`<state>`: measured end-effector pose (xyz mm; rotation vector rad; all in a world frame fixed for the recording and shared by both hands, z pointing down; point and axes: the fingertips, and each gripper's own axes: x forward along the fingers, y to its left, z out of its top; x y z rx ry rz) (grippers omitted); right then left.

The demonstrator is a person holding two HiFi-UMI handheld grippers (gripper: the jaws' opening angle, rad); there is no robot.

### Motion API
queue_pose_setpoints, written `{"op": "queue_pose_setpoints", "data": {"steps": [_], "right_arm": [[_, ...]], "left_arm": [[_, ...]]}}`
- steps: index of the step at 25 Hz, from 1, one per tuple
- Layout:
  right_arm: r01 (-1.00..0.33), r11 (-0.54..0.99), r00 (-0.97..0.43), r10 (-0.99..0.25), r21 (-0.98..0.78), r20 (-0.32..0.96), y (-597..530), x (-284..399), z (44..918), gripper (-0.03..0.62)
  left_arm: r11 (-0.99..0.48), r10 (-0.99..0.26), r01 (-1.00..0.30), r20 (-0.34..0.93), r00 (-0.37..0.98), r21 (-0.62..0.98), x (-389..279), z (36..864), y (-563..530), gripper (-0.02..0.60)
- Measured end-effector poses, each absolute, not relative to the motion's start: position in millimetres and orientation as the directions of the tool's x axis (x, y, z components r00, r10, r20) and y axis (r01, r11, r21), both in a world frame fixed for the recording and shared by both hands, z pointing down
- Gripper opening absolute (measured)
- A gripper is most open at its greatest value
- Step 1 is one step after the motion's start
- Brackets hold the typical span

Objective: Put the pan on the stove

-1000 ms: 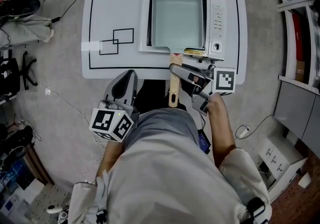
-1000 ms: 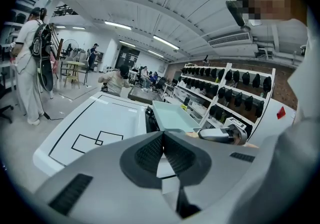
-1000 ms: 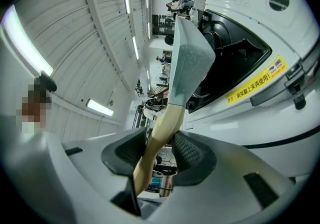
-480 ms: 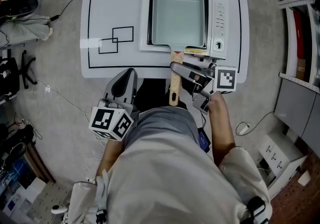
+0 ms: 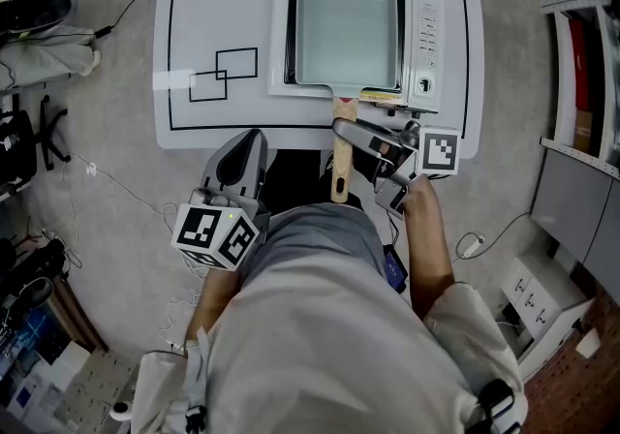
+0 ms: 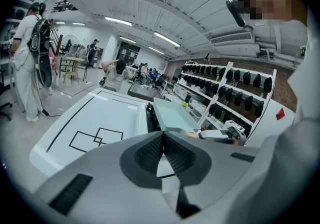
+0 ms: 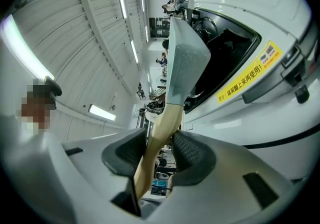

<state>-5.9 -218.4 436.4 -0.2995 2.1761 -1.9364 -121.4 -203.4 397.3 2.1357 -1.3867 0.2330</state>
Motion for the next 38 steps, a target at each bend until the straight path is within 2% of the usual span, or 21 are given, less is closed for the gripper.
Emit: {"op": "queue_pose_setpoints", "data": {"steps": [10, 19, 34, 38], "right_arm": [[-0.005, 0.101, -0.946, -0.323, -0.995, -0.028, -220.4, -3.1, 440.6, 0.160], [-0.011, 0.118, -0.965, -0.260, -0.993, -0.020, -218.4, -1.7, 441.6, 0.161], [0.010, 0.121, -0.970, -0.238, -0.993, -0.039, -222.5, -3.1, 437.1, 0.167], [0.028, 0.131, -0.966, -0.250, -0.991, -0.061, -222.9, -3.7, 431.9, 0.214]], "left_arm": [[-0.292, -0.777, -0.880, 0.444, 0.446, 0.373, -120.9, 400.5, -198.6, 0.008], [-0.298, -0.770, -0.875, 0.445, 0.457, 0.382, -119.1, 403.0, -196.4, 0.008], [-0.293, -0.772, -0.870, 0.438, 0.460, 0.396, -119.3, 404.5, -192.5, 0.008], [-0.294, -0.774, -0.868, 0.433, 0.462, 0.401, -119.5, 403.6, -191.5, 0.008]]}}
